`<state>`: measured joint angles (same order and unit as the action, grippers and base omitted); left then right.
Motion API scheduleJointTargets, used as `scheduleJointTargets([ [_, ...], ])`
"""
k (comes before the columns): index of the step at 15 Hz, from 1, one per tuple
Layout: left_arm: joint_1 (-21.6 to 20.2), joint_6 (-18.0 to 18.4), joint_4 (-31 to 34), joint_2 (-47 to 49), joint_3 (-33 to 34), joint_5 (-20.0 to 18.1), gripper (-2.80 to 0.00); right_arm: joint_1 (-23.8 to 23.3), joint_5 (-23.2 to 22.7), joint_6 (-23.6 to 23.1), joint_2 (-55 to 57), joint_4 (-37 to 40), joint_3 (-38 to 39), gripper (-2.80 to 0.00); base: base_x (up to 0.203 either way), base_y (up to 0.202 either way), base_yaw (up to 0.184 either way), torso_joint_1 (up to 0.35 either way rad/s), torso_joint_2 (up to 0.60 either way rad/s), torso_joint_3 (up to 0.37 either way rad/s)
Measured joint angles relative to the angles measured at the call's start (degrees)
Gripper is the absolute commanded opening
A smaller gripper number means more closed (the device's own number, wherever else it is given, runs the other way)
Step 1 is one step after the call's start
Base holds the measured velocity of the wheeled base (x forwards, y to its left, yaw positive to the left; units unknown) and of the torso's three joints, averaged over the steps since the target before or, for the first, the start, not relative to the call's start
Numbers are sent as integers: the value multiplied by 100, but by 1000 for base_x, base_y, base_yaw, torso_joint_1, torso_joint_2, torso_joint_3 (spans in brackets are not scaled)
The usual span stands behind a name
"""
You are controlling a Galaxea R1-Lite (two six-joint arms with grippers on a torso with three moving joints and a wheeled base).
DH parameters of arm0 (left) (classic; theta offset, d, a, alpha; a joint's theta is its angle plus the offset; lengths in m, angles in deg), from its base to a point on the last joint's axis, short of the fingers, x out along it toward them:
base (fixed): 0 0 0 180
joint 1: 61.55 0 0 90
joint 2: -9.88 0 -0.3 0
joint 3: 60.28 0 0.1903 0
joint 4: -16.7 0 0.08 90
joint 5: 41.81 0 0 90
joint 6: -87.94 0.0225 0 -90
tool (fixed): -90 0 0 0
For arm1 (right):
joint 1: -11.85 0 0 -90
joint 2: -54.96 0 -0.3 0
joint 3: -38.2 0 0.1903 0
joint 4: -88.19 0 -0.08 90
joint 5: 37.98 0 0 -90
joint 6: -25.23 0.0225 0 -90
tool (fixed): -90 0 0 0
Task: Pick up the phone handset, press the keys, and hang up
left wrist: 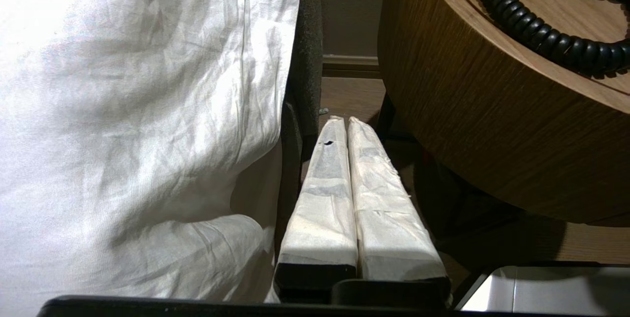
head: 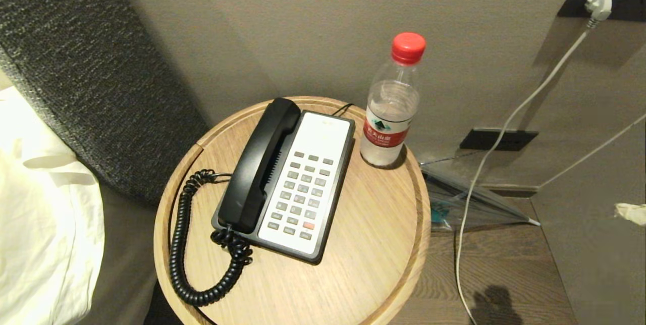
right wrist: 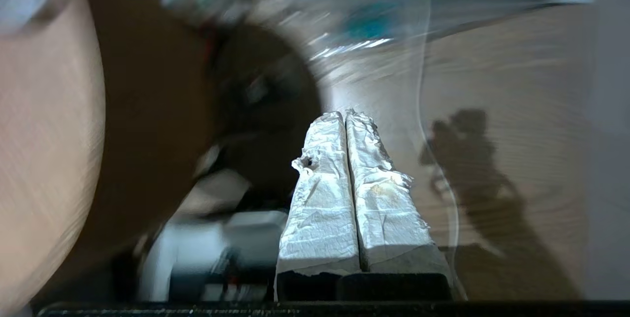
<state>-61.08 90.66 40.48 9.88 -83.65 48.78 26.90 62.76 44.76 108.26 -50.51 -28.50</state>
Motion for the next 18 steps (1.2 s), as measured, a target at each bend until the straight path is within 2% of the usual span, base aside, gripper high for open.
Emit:
scheduleJointTargets([
  [2, 0, 2, 0, 0, 0, 1, -280, -664, -267, -123, -503, 174, 89, -280, 0, 0, 0, 0, 0, 0],
  [5, -3, -2, 2, 0, 0, -1, -280, -1134, -553, -316, -1384, 362, 333, -280, 0, 0, 0, 0, 0, 0],
  [10, -5, 2, 2, 0, 0, 1, -280, -1398, -615, -414, -2904, 306, 1042, -280, 0, 0, 0, 0, 0, 0],
  [14, 0, -1, 5, 0, 0, 1, -280, -1544, -770, -753, -3851, 80, 2062, -280, 0, 0, 0, 0, 0, 0],
  [18, -5, 0, 5, 0, 0, 1, -280, -1562, -554, -1219, -4192, -811, 3354, -280, 0, 0, 0, 0, 0, 0],
])
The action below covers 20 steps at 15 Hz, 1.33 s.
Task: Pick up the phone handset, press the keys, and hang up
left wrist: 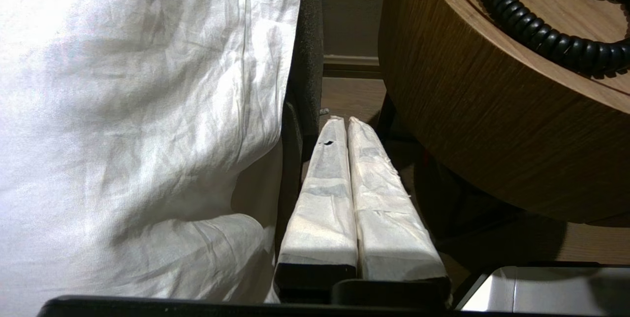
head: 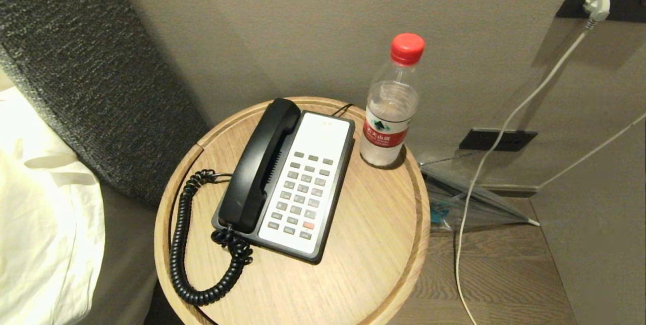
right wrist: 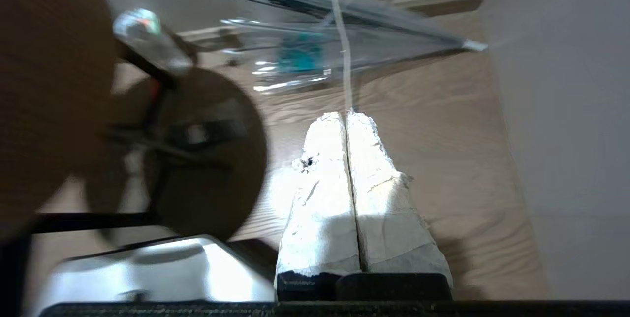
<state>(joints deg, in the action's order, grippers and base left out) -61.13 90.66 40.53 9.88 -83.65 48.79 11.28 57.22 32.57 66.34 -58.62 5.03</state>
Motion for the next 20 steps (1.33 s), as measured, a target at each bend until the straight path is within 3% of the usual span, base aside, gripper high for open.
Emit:
scheduleJointTargets([
  [3, 5, -1, -5, 0, 0, -1, -280, 4, -6, -598, -199, -779, 577, -280, 0, 0, 0, 0, 0, 0],
  [6, 0, 0, -2, 0, 0, 0, -280, 35, -104, -752, -574, -779, 673, -280, 0, 0, 0, 0, 0, 0],
  [8, 6, 3, -3, 0, 0, 0, -280, 46, -519, -939, -842, -672, 787, -280, 0, 0, 0, 0, 0, 0],
  [20, 5, -2, -5, 0, 0, 0, -280, 57, -496, -755, -1128, -656, 824, -280, 0, 0, 0, 0, 0, 0],
])
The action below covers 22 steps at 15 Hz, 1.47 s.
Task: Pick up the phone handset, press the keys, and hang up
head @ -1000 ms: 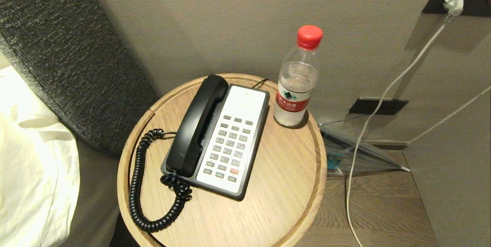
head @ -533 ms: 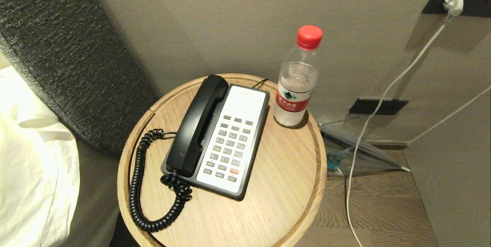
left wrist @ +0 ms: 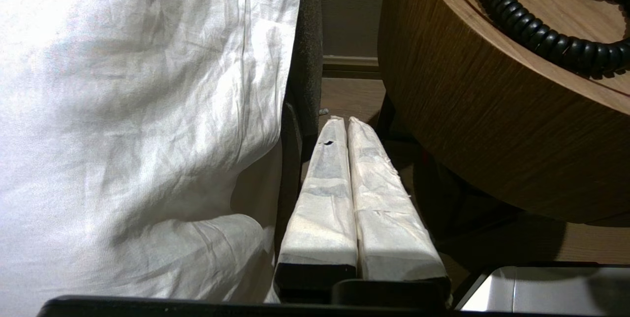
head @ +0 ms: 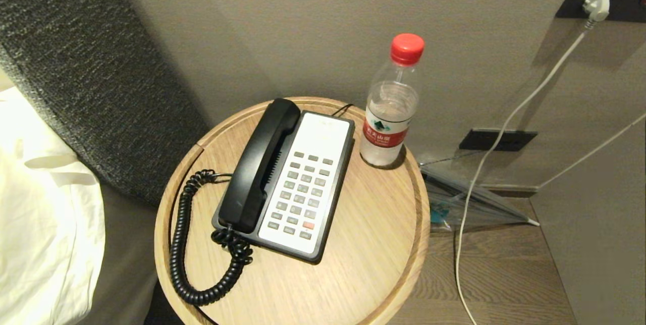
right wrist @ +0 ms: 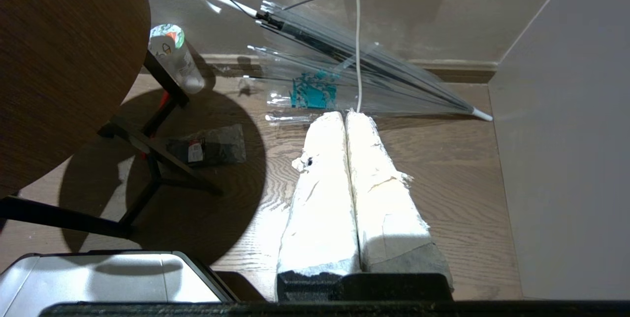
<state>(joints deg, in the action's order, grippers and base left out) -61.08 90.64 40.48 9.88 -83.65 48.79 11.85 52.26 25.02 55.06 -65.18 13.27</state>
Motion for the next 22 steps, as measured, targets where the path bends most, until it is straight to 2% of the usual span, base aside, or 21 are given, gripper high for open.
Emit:
scheduleJointTargets([
  [5, 0, 38, 11, 0, 0, 0, -280, 0, 0, 0, 0, 0, -1, -280, 0, 0, 0, 0, 0, 0],
  [9, -5, -105, 20, 0, -2, -5, -280, 0, 0, -4, 1, 0, -1, -280, 0, 0, 0, 1, 1, 48],
  [22, 0, -165, 2, 0, 0, -2, -280, 0, 0, 2, 0, 1, -1, -280, 0, 0, 0, 2, 2, 197],
])
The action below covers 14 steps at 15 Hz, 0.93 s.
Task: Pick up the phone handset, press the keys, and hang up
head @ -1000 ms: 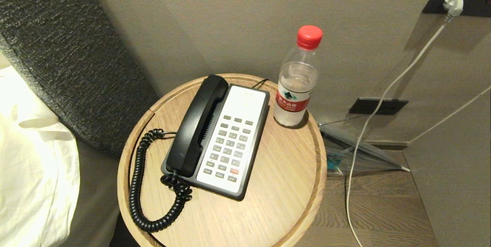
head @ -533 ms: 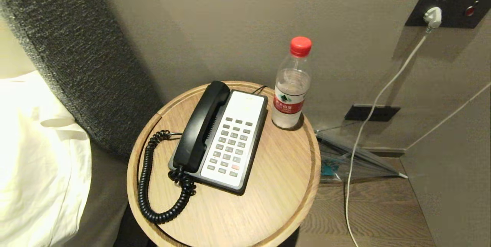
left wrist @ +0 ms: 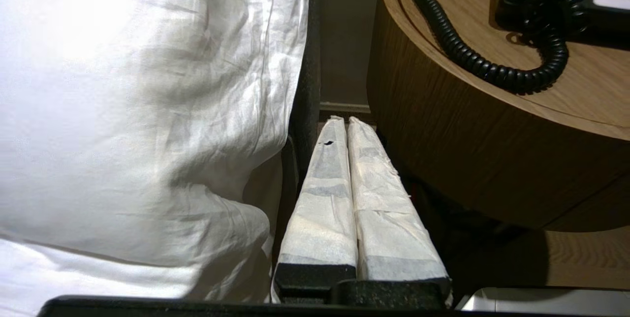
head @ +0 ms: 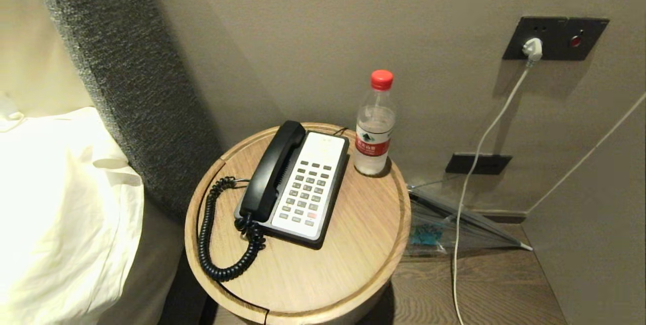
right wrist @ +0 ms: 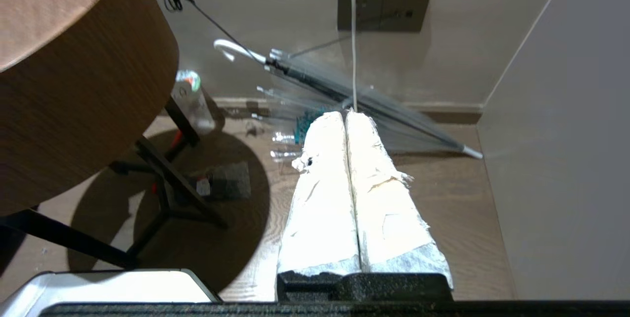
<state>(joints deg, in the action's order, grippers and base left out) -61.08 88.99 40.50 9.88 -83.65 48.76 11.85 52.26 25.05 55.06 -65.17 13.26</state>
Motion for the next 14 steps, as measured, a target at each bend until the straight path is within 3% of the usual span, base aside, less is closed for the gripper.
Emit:
scheduleJointTargets([
  [14, -5, 0, -11, 0, 0, -2, -280, 0, 2, -4, 1, -3, 0, -280, 0, 0, 0, 2, 2, 203],
])
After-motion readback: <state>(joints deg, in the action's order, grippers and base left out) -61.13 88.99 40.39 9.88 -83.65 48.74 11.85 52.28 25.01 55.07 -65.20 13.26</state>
